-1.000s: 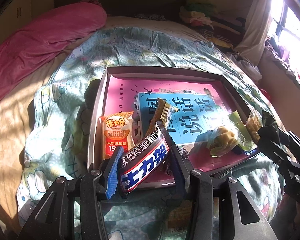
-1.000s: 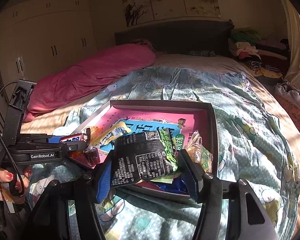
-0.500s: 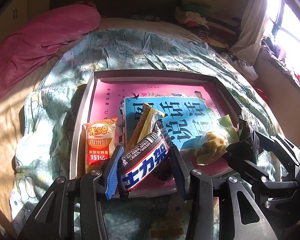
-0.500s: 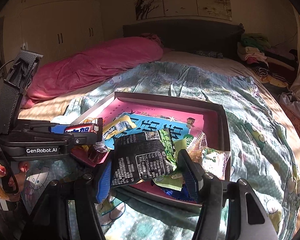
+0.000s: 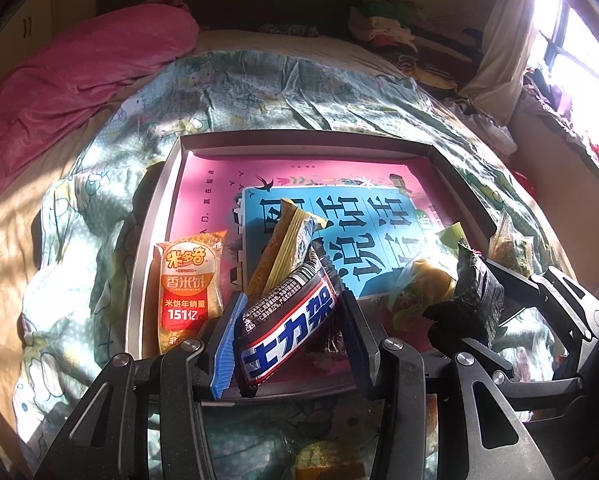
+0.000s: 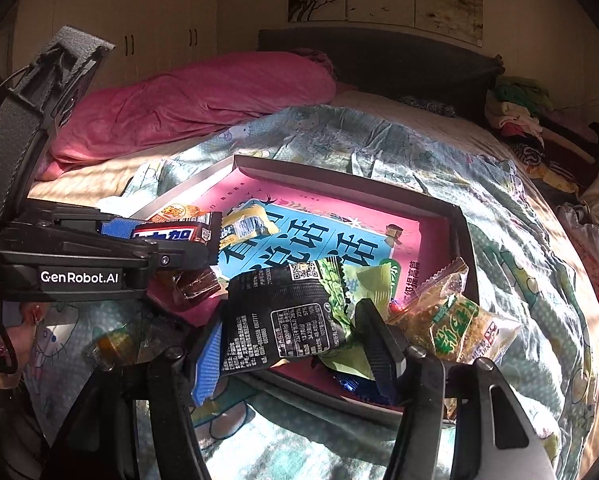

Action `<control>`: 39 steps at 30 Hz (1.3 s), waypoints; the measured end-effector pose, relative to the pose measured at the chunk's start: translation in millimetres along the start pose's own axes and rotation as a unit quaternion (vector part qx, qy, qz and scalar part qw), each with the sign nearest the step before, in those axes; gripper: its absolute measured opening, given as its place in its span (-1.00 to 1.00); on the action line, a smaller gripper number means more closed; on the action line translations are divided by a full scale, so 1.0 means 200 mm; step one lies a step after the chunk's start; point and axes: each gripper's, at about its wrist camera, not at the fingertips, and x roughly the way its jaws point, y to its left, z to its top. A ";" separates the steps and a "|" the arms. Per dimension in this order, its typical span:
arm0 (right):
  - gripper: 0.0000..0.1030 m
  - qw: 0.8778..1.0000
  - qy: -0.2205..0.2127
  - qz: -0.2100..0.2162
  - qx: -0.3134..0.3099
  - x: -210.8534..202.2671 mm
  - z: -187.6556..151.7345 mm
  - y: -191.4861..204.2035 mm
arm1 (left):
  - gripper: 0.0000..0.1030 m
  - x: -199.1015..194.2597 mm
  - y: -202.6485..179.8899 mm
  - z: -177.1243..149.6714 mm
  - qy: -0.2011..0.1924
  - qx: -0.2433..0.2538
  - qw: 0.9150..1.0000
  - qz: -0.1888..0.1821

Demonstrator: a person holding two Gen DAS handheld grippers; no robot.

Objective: Organize snacks
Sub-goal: 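Lower the Snickers bar into the tray with the left tool while the right tool lowers the black bag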

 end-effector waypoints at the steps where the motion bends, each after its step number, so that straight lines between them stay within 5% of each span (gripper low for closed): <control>1: 0.20 1.000 0.000 -0.001 0.000 0.00 0.00 0.00 | -0.07 0.00 0.00 0.00 0.000 -0.002 1.000 0.000; 39: 0.28 0.999 0.001 -0.005 0.034 0.04 0.03 -0.04 | -0.07 0.04 0.04 0.04 0.011 -0.033 0.999 0.002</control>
